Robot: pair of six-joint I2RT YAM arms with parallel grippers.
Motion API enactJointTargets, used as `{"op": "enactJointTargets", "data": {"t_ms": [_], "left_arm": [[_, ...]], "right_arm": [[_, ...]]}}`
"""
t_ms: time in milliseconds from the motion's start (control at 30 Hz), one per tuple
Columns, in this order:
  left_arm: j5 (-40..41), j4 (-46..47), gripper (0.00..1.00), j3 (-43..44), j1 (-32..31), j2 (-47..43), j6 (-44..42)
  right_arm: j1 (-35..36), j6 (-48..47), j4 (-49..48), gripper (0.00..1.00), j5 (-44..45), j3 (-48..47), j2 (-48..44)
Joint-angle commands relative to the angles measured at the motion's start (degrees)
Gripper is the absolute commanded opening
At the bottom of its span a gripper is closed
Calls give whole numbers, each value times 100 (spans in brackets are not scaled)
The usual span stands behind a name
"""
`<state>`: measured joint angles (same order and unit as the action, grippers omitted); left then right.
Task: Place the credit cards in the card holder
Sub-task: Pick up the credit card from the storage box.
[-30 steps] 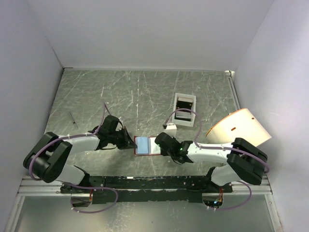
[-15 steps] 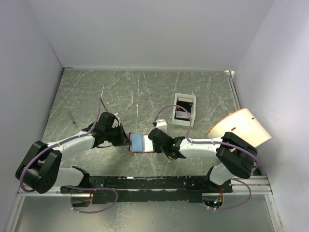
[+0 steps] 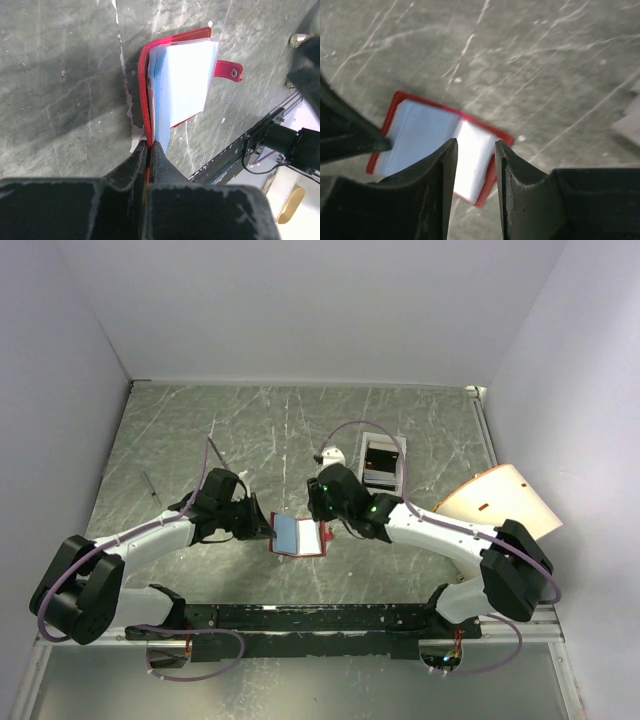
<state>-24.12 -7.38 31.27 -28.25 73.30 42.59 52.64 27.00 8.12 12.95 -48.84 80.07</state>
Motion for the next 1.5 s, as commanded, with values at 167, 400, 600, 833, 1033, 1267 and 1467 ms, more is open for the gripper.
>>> {"op": "enactJointTargets", "data": {"t_ms": [167, 400, 600, 833, 1033, 1267, 1467], "left_arm": [[-396, -258, 7, 328, 44, -197, -261], [-552, -337, 7, 291, 39, -235, -464], [-493, -641, 7, 316, 39, -370, -718], [-669, -655, 7, 278, 41, -505, -767], [-844, -566, 7, 239, 45, -493, -764], [-849, -551, 7, 249, 39, -518, -739], [-834, -581, 7, 242, 39, -536, -727]], "right_arm": [[-814, -1624, 707, 40, 297, -786, 315], [-1491, -2377, 1125, 40, 485, -1906, 1027], [-2081, -3122, 1447, 40, 424, -2514, 1588], [-2848, -3662, 1189, 40, 77, -2432, 1540], [-3099, -4570, 1546, 40, -60, -2490, 1825], [-3313, -5650, 717, 40, -832, -1802, 1507], [-3306, -6363, 250, 42, -824, -1572, 1526]]}}
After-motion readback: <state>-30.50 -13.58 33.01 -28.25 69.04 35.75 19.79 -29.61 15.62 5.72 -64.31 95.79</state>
